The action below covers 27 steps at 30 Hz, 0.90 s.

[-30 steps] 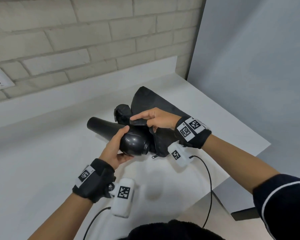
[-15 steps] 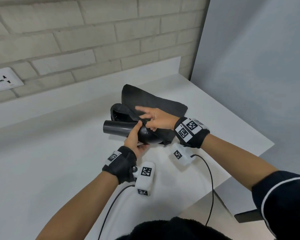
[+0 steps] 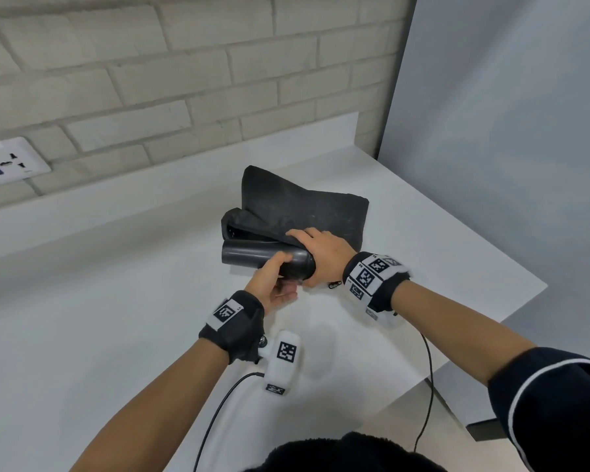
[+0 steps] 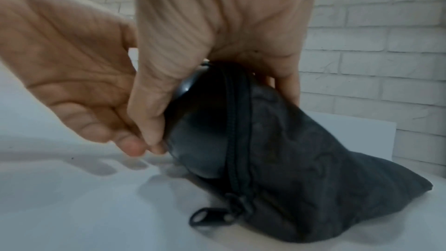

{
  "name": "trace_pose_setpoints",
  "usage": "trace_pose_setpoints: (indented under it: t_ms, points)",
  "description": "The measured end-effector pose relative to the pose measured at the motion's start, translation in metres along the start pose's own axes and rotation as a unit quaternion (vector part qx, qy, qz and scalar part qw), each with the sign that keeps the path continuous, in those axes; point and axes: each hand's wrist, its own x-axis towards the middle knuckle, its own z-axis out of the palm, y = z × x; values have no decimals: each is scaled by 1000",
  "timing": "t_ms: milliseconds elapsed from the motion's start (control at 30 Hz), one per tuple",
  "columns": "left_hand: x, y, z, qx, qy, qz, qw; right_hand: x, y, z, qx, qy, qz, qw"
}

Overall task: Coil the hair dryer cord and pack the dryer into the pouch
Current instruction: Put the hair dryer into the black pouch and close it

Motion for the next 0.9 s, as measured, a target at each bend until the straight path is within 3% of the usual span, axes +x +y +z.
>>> trace_pose_setpoints:
  t_ms: [133, 233, 300, 333, 400, 500, 633, 700, 833, 900]
  points:
    - [-13, 13, -29, 171, -34, 1, 985, 4, 8, -3, 9, 11, -12, 1000]
    - [-11, 35, -59, 237, 92, 89, 963, 3, 15, -6, 39, 25, -15, 999]
    - [-3, 52, -79, 203, 188, 167, 946, 3, 21, -9, 79, 43, -16, 996]
    - [1, 60, -86, 180, 205, 196, 942, 2, 24, -11, 93, 50, -17, 994]
    - [9, 71, -89, 182, 182, 228, 939, 1, 28, -14, 107, 53, -20, 993]
    - [22, 75, -78, 282, 110, 224, 927, 0, 33, -15, 122, 60, -16, 991]
    - [50, 57, -66, 439, 84, 219, 868, -2, 37, -15, 139, 69, -7, 988]
    - [55, 48, -59, 436, 122, 217, 865, -1, 37, -16, 138, 67, -8, 988]
    - [51, 48, -50, 383, 271, 267, 842, 1, 36, -14, 110, 62, 4, 992]
    - [47, 47, -50, 330, 297, 290, 848, 2, 35, -11, 85, 56, 9, 995]
